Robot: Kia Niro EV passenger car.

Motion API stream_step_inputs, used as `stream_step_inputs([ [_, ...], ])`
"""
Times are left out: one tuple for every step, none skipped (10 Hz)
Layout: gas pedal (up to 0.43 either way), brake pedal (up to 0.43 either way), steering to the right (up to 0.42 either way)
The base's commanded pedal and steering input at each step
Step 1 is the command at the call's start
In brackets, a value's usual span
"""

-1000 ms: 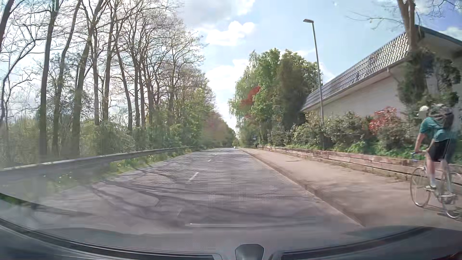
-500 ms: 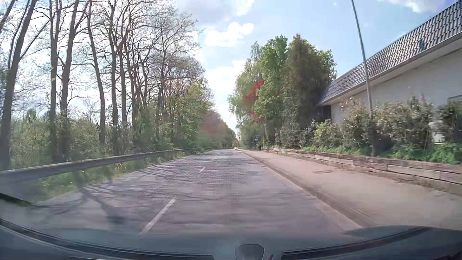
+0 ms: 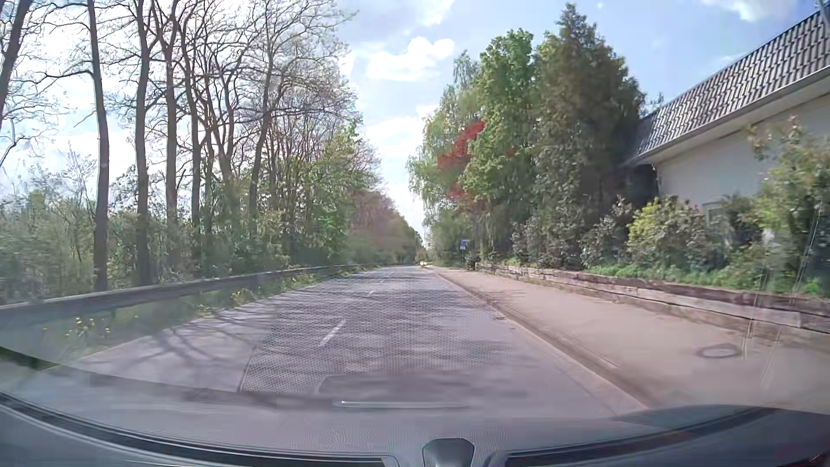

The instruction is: Follow the waypoints while adhering to traffic rules and regulations

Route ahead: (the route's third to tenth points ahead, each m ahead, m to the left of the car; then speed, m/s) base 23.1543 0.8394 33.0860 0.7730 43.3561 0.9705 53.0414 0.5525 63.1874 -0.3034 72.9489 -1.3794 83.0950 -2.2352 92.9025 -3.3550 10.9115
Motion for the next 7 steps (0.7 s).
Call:
stream_step_inputs([
  [0.067,0.0,-0.001],
  [0.079,0.0,-0.001],
  [0.079,0.0,-0.002],
  [0.087,0.0,-0.002],
  [0.087,0.0,-0.003],
  [0.087,0.0,-0.003],
  [0.098,0.0,-0.004],
])
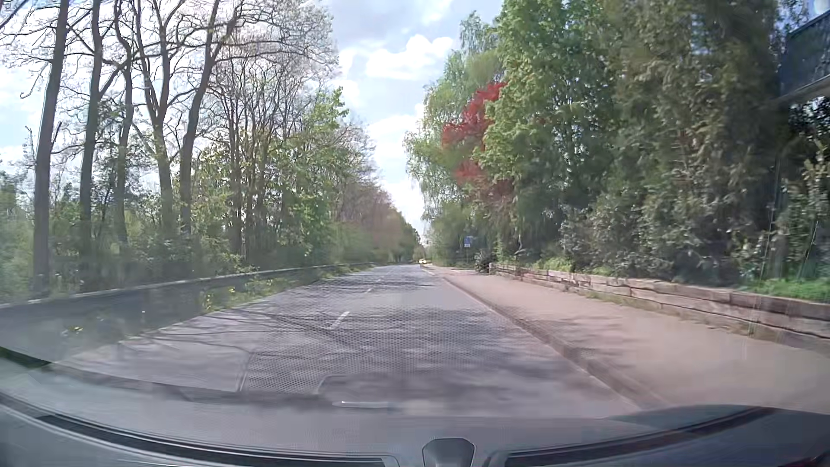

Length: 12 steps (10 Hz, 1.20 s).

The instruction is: Follow the waypoints while adhering to traffic rules and regulations

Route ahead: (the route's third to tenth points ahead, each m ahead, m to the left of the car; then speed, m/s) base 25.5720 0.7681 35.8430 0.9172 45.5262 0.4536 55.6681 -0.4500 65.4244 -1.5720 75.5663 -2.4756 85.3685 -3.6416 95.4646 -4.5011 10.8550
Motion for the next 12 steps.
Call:
stream_step_inputs([
  [0.098,0.0,-0.005],
  [0.098,0.0,-0.006],
  [0.098,0.0,-0.008],
  [0.098,0.0,-0.008],
  [0.098,0.0,-0.008],
  [0.098,0.0,-0.008],
  [0.098,0.0,-0.008],
  [0.098,0.0,-0.008],
  [0.098,0.0,-0.008],
  [0.098,0.0,-0.008],
  [0.098,0.0,-0.008],
  [0.098,0.0,-0.008],
])
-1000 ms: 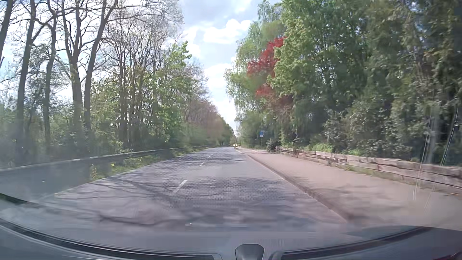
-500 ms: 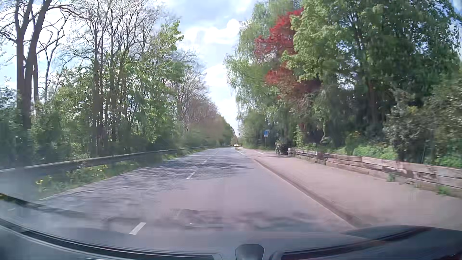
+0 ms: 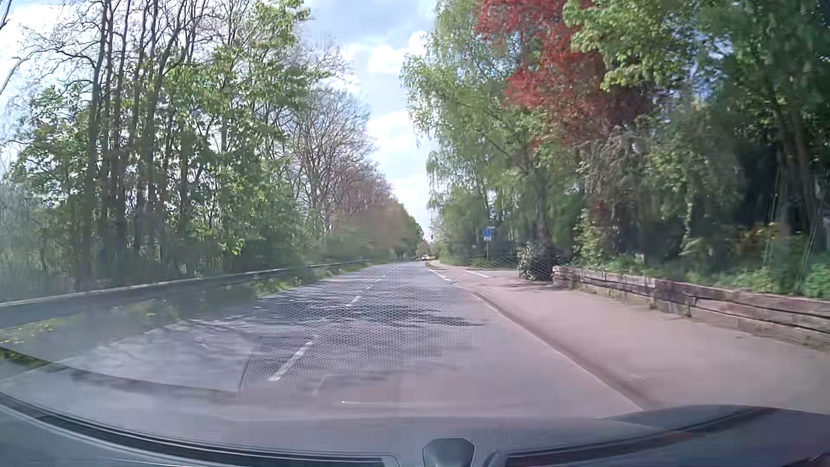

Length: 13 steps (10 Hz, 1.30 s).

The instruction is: Follow the waypoints while adhering to traffic rules and regulations

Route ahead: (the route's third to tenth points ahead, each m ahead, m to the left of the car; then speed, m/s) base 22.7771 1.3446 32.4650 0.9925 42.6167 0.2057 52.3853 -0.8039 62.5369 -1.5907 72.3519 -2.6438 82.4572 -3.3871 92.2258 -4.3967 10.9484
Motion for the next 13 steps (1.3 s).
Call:
stream_step_inputs([
  [0.098,0.0,-0.007],
  [0.098,0.0,-0.006],
  [0.098,0.0,-0.006],
  [0.098,0.0,-0.006],
  [0.098,0.0,-0.006],
  [0.098,0.0,-0.005],
  [0.098,0.0,-0.005],
  [0.098,0.0,-0.005],
  [0.098,0.0,-0.005],
  [0.098,0.0,-0.005],
  [0.098,0.0,-0.005],
  [0.098,0.0,-0.005],
  [0.098,0.0,-0.004],
])
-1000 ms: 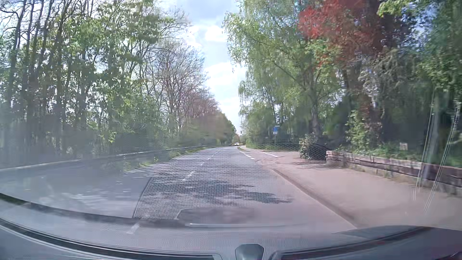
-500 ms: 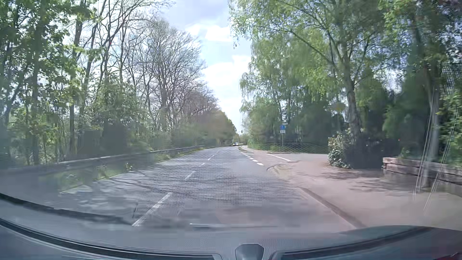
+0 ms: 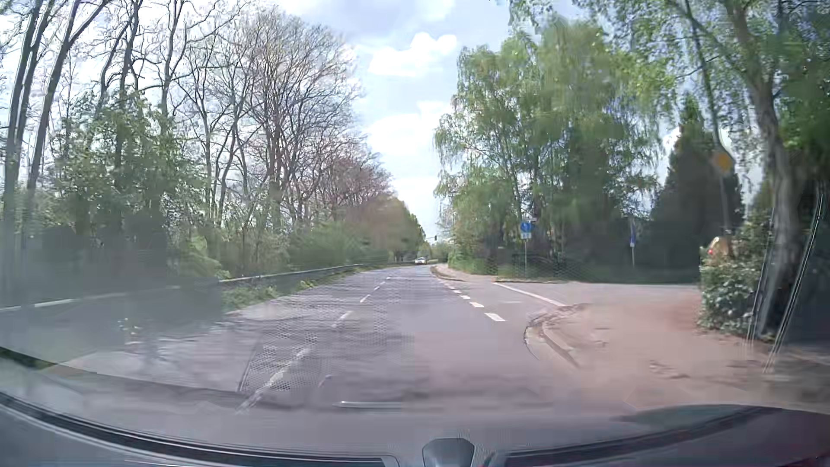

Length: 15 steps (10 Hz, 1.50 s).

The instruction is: Follow the waypoints while adhering to traffic rules and regulations

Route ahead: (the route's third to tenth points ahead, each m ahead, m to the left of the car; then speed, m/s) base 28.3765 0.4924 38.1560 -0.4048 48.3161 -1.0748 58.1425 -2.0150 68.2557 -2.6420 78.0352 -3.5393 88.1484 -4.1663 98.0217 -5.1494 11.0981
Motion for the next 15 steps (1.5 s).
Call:
stream_step_inputs([
  [0.098,0.0,-0.003],
  [0.098,0.0,-0.003],
  [0.098,0.0,-0.003],
  [0.098,0.0,-0.003],
  [0.098,0.0,-0.003],
  [0.087,0.0,-0.003],
  [0.087,0.0,-0.003],
  [0.087,0.0,-0.003],
  [0.087,0.0,-0.003],
  [0.087,0.0,-0.003],
  [0.087,0.0,-0.003],
  [0.087,0.0,-0.003],
  [0.087,0.0,-0.003],
  [0.087,0.0,-0.003],
  [0.087,0.0,-0.003],
])
